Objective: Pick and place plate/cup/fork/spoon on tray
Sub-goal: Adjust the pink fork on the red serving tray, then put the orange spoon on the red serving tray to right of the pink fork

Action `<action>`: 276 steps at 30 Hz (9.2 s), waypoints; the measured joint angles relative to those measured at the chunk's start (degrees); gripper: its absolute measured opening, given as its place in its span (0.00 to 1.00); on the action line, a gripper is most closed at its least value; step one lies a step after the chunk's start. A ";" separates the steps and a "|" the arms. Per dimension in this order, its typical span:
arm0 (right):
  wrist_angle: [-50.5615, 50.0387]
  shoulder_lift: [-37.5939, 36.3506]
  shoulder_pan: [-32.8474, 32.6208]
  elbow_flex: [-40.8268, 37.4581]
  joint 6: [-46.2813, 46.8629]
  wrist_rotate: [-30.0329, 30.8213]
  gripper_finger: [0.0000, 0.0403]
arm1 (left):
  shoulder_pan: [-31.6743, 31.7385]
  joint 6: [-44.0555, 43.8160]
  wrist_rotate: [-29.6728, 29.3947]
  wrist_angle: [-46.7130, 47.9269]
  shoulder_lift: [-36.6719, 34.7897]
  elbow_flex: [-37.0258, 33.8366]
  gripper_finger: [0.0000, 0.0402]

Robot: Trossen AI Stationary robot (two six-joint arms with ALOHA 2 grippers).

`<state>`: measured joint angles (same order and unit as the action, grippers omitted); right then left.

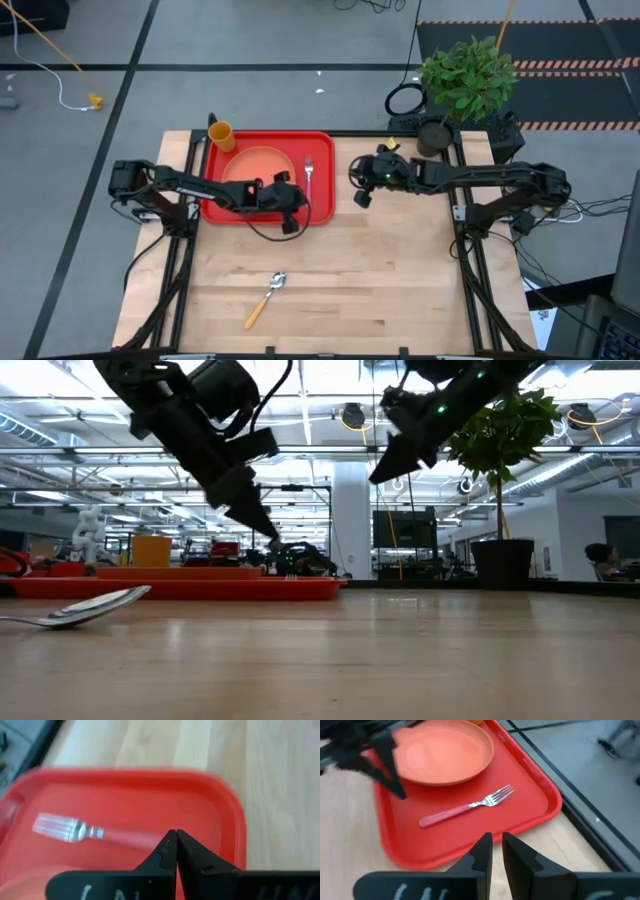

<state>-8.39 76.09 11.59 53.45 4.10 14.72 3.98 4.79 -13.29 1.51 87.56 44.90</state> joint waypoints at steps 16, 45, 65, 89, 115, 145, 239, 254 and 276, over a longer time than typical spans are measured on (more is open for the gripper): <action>15.05 28.37 1.72 10.57 -4.10 -5.99 0.05 | -7.88 -13.09 -0.64 27.05 -18.55 -0.09 0.02; 10.26 46.11 3.35 24.65 -6.50 -5.61 0.01 | -15.35 -15.81 -0.49 22.97 -18.02 -0.06 0.01; 13.71 46.11 4.94 24.63 -8.40 -5.82 0.01 | -15.46 -15.34 -0.25 17.81 -18.02 -0.06 0.05; 18.06 46.63 5.45 24.59 -10.12 -10.48 0.01 | -15.46 -13.74 -0.25 14.80 -18.02 -0.06 0.06; 20.18 47.83 3.21 24.59 -14.96 -12.05 0.01 | -15.47 -10.29 -0.23 11.89 -18.01 -0.04 0.06; -3.87 9.46 -4.96 5.53 -5.00 -11.82 0.01 | -42.95 -55.77 -1.62 12.36 -0.57 0.00 0.29; 19.41 2.75 -16.58 -7.88 10.18 11.65 0.01 | -30.44 -30.91 0.81 0.28 1.33 -0.04 0.00; 60.23 5.36 -17.20 -29.34 13.62 4.71 0.04 | -16.30 -11.62 -1.68 -10.61 -14.81 -0.04 0.00; 74.17 19.31 -14.45 -17.31 2.03 -5.76 0.36 | -8.06 -7.48 1.26 -52.44 0.35 -0.06 0.00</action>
<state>65.78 95.39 -2.86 36.14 6.13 8.96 -4.09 -2.69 -12.03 -50.92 87.92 44.84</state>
